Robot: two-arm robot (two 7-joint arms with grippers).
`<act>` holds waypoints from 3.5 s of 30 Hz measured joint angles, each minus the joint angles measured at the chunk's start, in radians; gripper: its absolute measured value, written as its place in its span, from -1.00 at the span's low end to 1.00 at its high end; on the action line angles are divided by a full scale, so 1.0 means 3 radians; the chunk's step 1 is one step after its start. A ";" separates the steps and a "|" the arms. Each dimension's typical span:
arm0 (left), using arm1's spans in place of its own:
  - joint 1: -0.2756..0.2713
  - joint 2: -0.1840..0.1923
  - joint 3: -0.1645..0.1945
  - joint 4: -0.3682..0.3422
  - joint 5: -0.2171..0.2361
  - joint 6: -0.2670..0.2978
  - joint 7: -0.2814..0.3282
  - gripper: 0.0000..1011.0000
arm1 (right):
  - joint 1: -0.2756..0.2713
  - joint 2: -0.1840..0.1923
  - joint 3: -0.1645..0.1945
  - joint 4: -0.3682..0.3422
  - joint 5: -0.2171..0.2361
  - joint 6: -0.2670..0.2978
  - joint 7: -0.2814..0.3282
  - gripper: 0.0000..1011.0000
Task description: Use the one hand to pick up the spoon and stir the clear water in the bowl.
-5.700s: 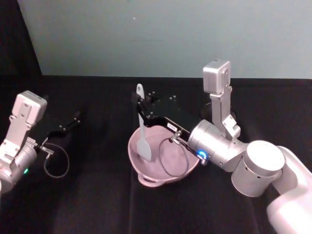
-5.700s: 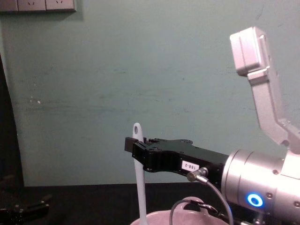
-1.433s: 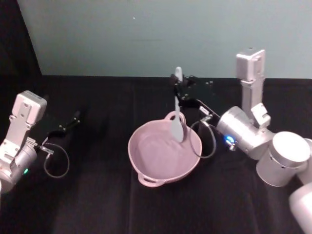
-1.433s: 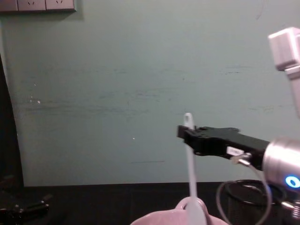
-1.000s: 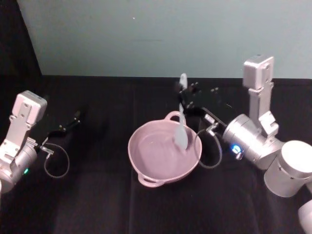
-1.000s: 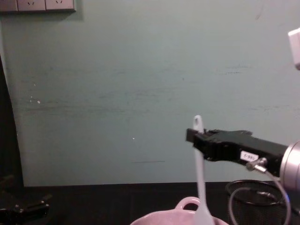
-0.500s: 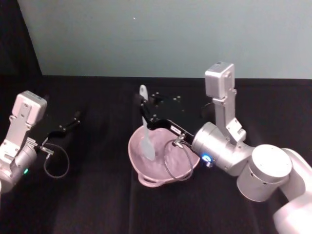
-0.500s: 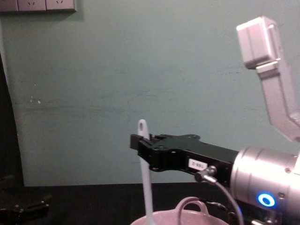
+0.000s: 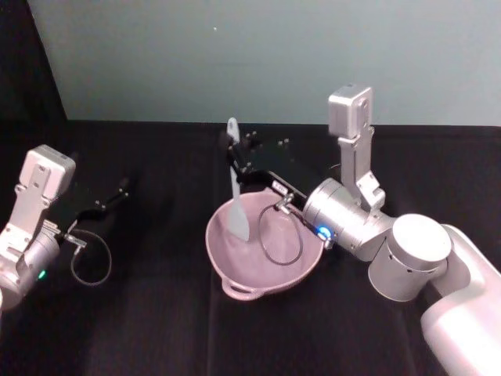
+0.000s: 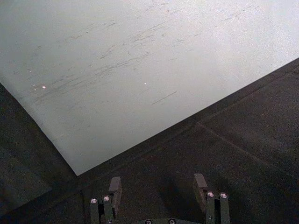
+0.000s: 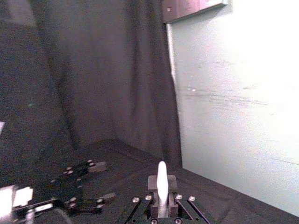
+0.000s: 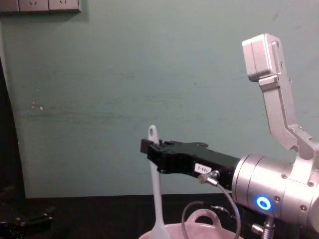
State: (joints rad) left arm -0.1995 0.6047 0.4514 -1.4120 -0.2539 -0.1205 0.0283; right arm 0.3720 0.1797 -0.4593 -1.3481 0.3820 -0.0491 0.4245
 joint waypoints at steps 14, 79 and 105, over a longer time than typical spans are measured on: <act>0.0000 0.0000 0.0000 0.0000 0.0000 0.0000 0.0000 1.00 | -0.0100 0.0186 0.0243 -0.0124 0.0031 0.0007 -0.0145 -0.76; 0.0000 0.0000 0.0000 0.0000 0.0000 0.0000 0.0000 1.00 | -0.0515 0.0434 0.0263 -0.0686 -0.0034 0.0153 -0.0156 -0.76; 0.0000 0.0000 0.0000 0.0000 0.0000 0.0000 0.0000 1.00 | -0.0084 0.0104 0.0007 -0.0091 -0.0037 0.0027 -0.0026 -0.76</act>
State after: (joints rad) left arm -0.1995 0.6047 0.4514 -1.4120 -0.2539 -0.1205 0.0283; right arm 0.3468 0.2109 -0.4572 -1.3753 0.3710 -0.0411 0.4168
